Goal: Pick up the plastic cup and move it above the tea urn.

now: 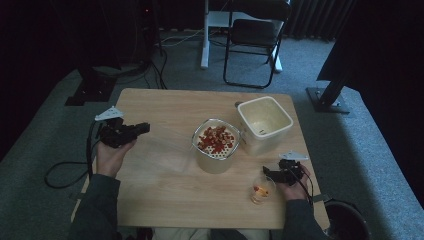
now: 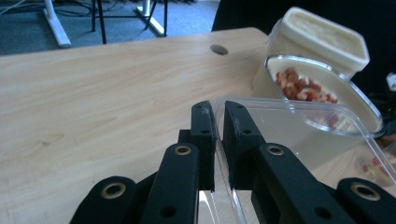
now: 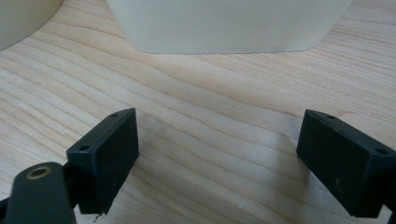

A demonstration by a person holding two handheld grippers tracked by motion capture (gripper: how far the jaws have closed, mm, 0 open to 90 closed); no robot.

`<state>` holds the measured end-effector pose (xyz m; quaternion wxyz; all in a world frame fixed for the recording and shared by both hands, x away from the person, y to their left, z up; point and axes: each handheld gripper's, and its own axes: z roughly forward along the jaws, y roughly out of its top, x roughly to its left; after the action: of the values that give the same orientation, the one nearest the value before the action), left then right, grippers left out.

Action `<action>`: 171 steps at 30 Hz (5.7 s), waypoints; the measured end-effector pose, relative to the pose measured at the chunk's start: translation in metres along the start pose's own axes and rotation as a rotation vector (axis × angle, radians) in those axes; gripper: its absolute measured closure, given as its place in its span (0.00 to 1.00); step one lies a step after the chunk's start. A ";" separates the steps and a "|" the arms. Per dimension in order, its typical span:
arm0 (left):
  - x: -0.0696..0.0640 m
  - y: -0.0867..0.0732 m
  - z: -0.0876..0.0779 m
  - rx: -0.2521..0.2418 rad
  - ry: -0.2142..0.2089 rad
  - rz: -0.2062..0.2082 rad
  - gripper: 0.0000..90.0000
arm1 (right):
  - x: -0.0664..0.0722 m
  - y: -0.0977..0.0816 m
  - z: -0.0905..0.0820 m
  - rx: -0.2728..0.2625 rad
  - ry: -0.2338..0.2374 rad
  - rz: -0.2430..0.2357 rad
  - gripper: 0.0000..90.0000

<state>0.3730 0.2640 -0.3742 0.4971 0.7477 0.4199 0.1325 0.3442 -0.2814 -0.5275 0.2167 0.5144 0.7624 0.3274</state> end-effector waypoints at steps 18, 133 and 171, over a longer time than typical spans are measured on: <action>-0.007 0.048 0.007 -0.017 0.011 0.005 0.95 | 0.000 0.000 0.000 0.000 -0.003 0.002 0.14; -0.168 0.138 0.229 0.022 -0.020 -0.007 0.95 | -0.002 -0.003 -0.004 -0.027 -0.032 0.028 0.29; -0.182 0.130 0.214 0.069 0.183 0.089 0.95 | -0.002 -0.003 -0.004 -0.026 -0.033 0.031 0.29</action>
<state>0.4575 -0.0290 -0.3240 0.4240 0.7670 0.4345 0.2076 0.3404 -0.2852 -0.5267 0.2310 0.5287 0.7462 0.3320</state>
